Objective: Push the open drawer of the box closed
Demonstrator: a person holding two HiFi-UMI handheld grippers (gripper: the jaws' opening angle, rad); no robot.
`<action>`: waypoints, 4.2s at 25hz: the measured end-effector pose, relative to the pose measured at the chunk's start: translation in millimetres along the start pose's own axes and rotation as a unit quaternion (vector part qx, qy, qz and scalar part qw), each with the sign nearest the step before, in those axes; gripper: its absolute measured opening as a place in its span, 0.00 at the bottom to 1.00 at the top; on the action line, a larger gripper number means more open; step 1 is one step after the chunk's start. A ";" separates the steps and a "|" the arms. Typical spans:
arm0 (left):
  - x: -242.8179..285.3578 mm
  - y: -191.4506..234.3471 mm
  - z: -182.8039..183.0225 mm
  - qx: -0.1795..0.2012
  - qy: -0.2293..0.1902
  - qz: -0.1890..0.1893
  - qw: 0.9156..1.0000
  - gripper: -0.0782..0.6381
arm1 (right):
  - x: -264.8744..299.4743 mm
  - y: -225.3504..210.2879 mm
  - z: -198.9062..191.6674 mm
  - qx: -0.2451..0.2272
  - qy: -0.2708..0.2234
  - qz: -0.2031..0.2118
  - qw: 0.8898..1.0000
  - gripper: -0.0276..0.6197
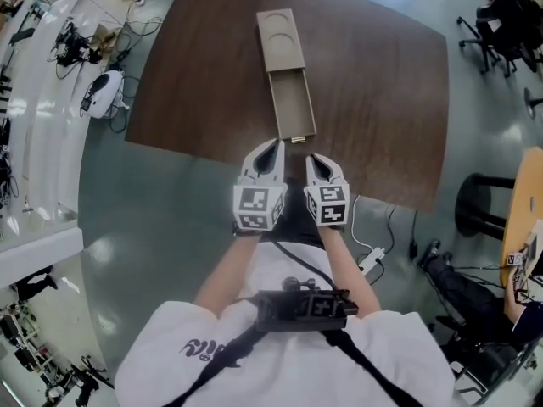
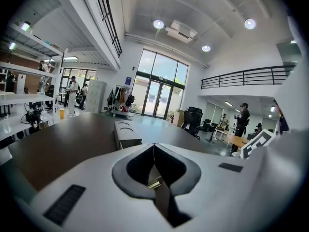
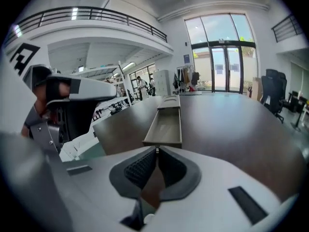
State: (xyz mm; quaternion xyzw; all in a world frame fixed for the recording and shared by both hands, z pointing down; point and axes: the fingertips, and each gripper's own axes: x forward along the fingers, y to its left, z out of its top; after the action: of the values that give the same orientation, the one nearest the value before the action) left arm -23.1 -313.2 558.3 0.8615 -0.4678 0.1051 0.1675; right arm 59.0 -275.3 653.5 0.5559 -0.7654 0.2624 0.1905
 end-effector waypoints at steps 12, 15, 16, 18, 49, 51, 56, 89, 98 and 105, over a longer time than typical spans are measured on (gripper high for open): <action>20.7 20.6 -17.6 -0.029 0.031 0.012 0.999 0.12 | 52.0 -10.6 -37.5 0.187 0.032 0.043 0.981 0.18; 26.8 23.9 -18.8 -0.029 0.037 0.015 0.999 0.12 | 62.9 -10.7 -38.9 0.198 0.042 0.046 0.978 0.18; 28.7 26.0 -20.2 -0.030 0.039 0.017 0.999 0.12 | 66.7 -10.9 -39.4 0.202 0.043 0.045 0.977 0.18; 31.9 30.5 -24.3 -0.030 0.043 0.019 0.998 0.12 | 74.4 -11.8 -41.5 0.213 0.045 0.044 0.975 0.17; 58.7 76.5 -30.6 -0.052 0.075 0.054 0.994 0.12 | 135.4 -18.0 -13.9 0.238 0.071 0.054 0.967 0.16; 63.2 79.6 -31.2 -0.053 0.077 0.052 0.994 0.12 | 135.1 -15.6 -13.5 0.237 0.068 0.053 0.968 0.16; 75.8 88.6 -32.9 -0.058 0.084 0.051 0.993 0.12 | 137.1 -11.0 -3.4 0.246 0.045 0.063 0.966 0.16; 72.3 117.2 -2.6 -0.062 0.044 0.070 0.995 0.12 | 196.3 -35.8 95.4 0.178 -0.017 0.056 0.982 0.16; 16.9 74.4 32.9 -0.031 -0.015 0.036 0.999 0.12 | 65.2 8.2 127.3 0.069 -0.112 0.057 0.990 0.16; -23.8 40.6 63.2 0.018 -0.050 0.014 0.998 0.12 | -21.2 44.1 165.2 -0.024 -0.198 0.042 0.979 0.09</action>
State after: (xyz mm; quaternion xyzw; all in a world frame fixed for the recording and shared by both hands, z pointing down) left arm -68.6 -339.7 499.8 0.8621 -0.4851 0.0727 0.1268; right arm 23.6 -350.0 502.2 0.5596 -0.8165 0.1371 0.0373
